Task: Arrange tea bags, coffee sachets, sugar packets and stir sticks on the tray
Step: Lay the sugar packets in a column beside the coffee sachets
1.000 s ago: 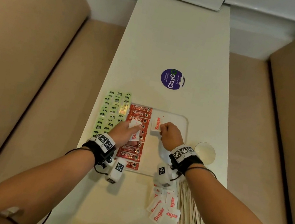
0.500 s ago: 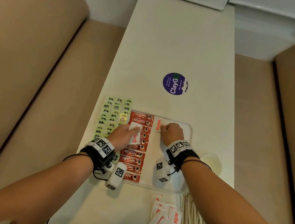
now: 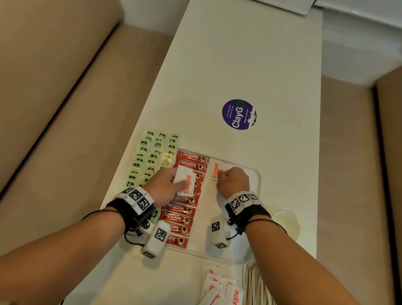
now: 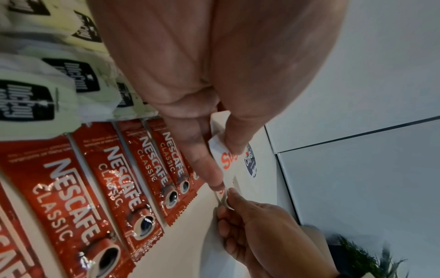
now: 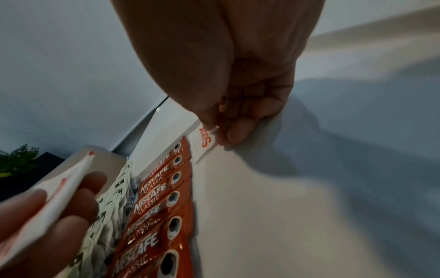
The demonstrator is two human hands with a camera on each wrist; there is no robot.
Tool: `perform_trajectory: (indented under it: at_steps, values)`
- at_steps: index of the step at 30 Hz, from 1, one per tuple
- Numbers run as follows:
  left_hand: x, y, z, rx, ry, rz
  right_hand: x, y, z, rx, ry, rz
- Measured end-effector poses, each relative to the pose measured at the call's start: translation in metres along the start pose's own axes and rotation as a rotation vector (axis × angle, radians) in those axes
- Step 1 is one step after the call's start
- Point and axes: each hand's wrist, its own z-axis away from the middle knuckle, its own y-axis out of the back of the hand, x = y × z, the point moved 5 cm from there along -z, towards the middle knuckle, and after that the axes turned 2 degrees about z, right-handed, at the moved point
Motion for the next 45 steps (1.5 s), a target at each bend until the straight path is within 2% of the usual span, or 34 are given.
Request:
perform_trajectory:
  at_steps: [3,8,16,34,42,45]
  values:
    - [0.002,-0.001,0.001,0.001,-0.014,-0.009,-0.001,0.004,0.004,-0.018,0.006,-0.028]
    - [0.003,-0.002,0.002,0.015,-0.023,-0.029,0.004,0.01,0.019,0.04,0.044,-0.023]
    - [0.0,0.0,0.006,0.035,-0.037,-0.074,-0.001,0.007,0.027,0.039,0.107,0.069]
    - [-0.006,0.006,0.008,0.042,-0.026,-0.117,-0.006,0.008,0.027,0.07,0.092,0.125]
    - [-0.007,0.005,0.007,0.02,-0.026,-0.108,-0.001,0.006,0.033,0.049,0.072,0.006]
    - [-0.005,0.005,0.007,0.024,-0.04,-0.127,-0.005,0.006,0.042,0.024,0.141,-0.066]
